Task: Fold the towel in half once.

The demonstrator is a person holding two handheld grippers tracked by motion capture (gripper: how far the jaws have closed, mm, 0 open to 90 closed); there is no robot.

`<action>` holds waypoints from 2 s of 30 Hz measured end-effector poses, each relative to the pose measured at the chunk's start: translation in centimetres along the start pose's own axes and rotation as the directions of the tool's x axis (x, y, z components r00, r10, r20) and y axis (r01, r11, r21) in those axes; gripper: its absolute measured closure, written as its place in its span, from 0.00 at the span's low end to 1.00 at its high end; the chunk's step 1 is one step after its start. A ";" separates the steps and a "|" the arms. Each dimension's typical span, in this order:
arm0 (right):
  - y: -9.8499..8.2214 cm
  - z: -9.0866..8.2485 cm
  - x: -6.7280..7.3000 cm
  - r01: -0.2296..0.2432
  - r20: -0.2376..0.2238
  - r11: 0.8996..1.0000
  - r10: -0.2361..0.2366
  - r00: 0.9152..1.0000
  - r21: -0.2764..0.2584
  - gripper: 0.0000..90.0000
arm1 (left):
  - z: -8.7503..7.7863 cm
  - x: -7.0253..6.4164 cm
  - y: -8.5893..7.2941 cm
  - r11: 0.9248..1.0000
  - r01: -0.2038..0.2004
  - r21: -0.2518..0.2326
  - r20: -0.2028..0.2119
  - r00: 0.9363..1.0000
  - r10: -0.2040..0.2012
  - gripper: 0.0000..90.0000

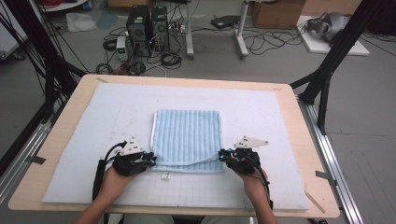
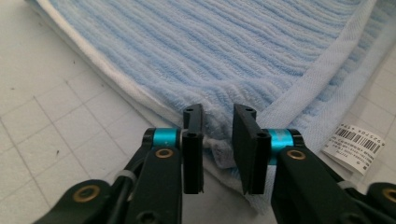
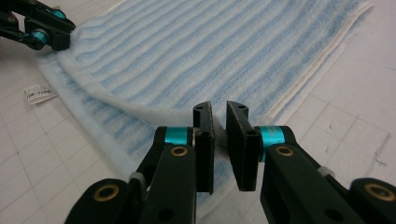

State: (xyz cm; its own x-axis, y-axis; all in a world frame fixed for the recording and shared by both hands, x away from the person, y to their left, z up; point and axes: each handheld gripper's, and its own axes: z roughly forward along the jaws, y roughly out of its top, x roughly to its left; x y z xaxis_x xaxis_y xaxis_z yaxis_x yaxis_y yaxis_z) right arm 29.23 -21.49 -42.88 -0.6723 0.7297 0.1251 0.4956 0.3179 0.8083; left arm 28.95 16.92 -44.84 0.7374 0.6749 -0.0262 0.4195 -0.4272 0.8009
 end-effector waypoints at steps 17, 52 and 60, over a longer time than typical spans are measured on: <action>0.1 -1.4 0.9 0.024 -0.016 1.000 -0.024 1.000 -0.019 0.90 | -2.8 0.1 -0.2 0.993 0.039 -0.112 0.090 0.995 -0.029 0.92; -1.0 0.2 1.3 0.089 -0.161 0.993 -0.077 0.984 0.074 0.77 | 0.6 3.7 2.7 0.980 0.126 -0.157 0.076 0.990 -0.115 0.63; 0.1 0.3 -0.4 0.007 -0.041 1.000 -0.007 0.999 -0.018 0.70 | 3.0 2.7 2.6 0.998 0.059 0.020 0.040 0.997 -0.060 0.69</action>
State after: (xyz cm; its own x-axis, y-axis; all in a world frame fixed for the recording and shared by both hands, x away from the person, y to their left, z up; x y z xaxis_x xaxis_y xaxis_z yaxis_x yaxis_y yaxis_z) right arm 29.72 -21.60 -42.96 -0.6976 0.7022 0.1425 0.4812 0.3118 0.8193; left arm 33.68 15.82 -44.62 0.7316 0.6746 -0.0984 0.4731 -0.3985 0.7857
